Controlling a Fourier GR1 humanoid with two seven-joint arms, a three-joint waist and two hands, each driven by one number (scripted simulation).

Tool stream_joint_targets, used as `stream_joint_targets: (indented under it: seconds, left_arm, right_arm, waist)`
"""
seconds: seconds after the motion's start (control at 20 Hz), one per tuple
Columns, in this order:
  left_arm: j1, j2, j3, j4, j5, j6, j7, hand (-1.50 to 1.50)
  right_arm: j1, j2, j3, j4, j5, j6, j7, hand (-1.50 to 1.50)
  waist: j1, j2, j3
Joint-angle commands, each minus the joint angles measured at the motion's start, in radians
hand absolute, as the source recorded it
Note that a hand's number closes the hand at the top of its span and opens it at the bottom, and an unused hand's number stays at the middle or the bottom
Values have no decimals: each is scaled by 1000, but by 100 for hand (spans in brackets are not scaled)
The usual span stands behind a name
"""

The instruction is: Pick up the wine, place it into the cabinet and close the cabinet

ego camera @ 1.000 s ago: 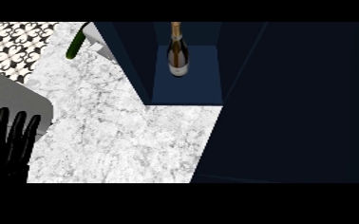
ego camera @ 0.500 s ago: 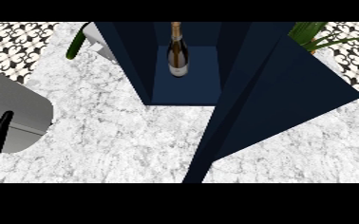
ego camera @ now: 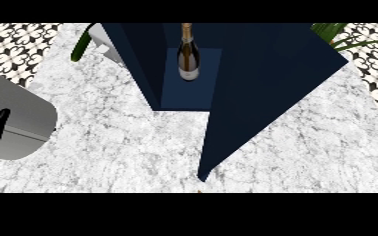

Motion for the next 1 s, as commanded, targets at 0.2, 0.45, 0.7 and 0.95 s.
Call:
stream_joint_targets:
  seconds: [0.2, 0.45, 0.7, 0.95]
  left_arm:
    - [-60, -18, 10, 4, 30, -31, 45, -150]
    - [-53, -24, 5, -4, 31, -45, 58, -150]
    - [-99, -47, -15, 19, 13, -4, 85, -150]
    - [-88, -91, -31, 39, -11, -13, 72, -150]
  right_arm:
    - [-290, 138, 44, 187, 8, -124, 24, 150]
    - [-411, 137, -61, 255, -107, -180, 43, 150]
    - [-577, 139, -127, 394, -218, -219, -4, 150]
    - [-818, 145, -182, 630, -315, -301, -85, 150]
  waist:
    - [10, 8, 0]
    - [38, 12, -1]
    - [37, 16, 0]
    - [37, 11, 1]
